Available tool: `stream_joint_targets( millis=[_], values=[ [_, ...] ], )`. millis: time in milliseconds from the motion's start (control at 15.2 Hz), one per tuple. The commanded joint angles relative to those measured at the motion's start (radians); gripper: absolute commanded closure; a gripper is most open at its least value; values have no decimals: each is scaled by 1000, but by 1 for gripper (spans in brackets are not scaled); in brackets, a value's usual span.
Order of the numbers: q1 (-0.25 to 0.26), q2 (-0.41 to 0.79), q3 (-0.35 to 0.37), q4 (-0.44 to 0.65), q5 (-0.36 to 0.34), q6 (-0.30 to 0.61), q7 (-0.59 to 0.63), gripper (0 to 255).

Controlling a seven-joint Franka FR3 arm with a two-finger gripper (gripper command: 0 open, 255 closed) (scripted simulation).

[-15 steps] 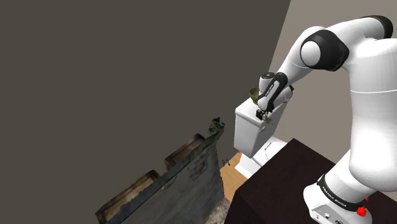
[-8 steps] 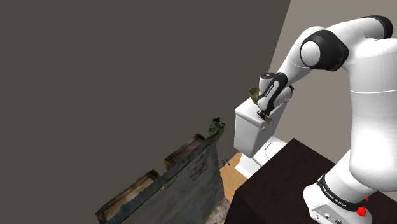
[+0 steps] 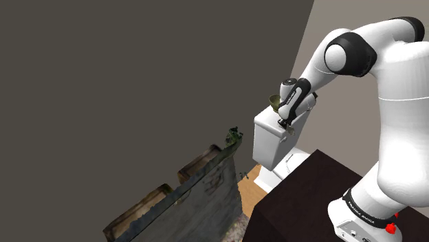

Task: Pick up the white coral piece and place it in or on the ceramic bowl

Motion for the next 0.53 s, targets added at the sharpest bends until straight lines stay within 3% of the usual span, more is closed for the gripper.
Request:
stream_joint_targets(
  millis=[0,462],
  values=[
    [4,-14,-4,-4,-3,-10,-1,255],
    [32,-110,-36,-23,-27,-83,-8,255]
  ],
)
